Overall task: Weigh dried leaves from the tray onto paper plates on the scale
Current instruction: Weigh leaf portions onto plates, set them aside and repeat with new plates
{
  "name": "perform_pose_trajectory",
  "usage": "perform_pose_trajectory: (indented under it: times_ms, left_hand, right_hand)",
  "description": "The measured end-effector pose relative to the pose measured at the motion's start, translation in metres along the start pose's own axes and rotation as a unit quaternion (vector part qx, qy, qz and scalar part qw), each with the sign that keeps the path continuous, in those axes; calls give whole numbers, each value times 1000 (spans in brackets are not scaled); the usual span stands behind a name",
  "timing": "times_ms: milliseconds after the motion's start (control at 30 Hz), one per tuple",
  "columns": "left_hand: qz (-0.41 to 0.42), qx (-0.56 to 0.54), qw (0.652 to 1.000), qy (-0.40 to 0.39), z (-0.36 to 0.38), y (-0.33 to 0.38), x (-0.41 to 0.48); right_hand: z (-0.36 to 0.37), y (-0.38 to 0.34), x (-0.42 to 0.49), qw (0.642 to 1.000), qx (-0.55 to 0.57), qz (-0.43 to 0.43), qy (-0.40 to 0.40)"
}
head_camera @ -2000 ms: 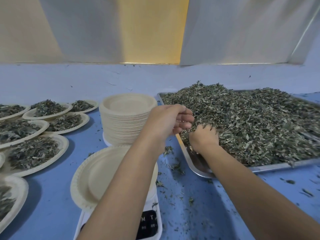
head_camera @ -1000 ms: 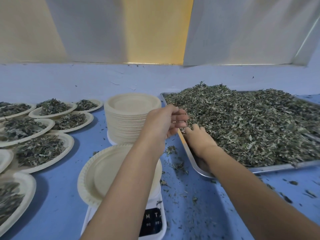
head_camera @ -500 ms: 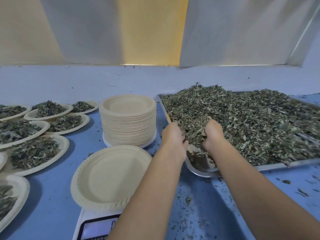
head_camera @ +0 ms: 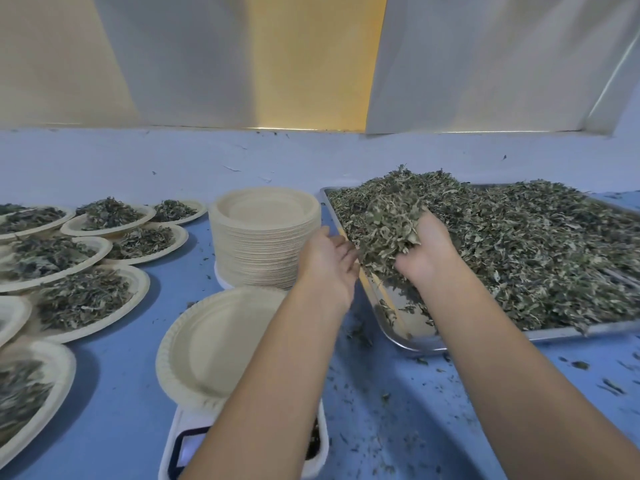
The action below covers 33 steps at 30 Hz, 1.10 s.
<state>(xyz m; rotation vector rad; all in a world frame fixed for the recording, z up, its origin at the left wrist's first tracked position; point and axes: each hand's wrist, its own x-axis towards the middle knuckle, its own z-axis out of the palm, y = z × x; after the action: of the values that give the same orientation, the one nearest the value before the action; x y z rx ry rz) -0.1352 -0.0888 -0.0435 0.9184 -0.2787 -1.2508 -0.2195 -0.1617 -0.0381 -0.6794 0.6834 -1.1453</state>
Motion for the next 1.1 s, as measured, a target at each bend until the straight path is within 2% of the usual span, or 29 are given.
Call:
perform_pose_trajectory:
  times_ms: [167,400,500,567,667,800,900,1000,1100]
  left_hand:
    - [18,-12,999,-24,-29,36,-22]
    - [40,-19,999,8,-78,69,-42]
    - [57,10,997,42,-96,77,-43]
    - [73,37,994,66,-105,80,-41]
    - [78,50,993,71,-111,78,-40]
    - [71,31,994,73,-110,76,-37]
    - [50,39,996,65,-105,76,-38]
    - [91,76,986,121,-105,69,-32]
    - [97,54,986,128,-108,63,-26]
  right_hand:
    - [44,16,-33,995,0,-2,-102]
    - [89,63,-62,982,-53,-1,-180]
    - [95,81,-67,976,-72,10,-207]
    - [93,92,-66,966,-125,-17,-226]
    - [87,102,-64,935,-246,-88,-242]
    - [85,109,-65,860,-381,-178,-288]
    - [82,112,-64,816,-435,-217,-314]
    - [80,118,-67,807,-443,-210,-329]
    - [79,121,-69,805,-443,-192,-344]
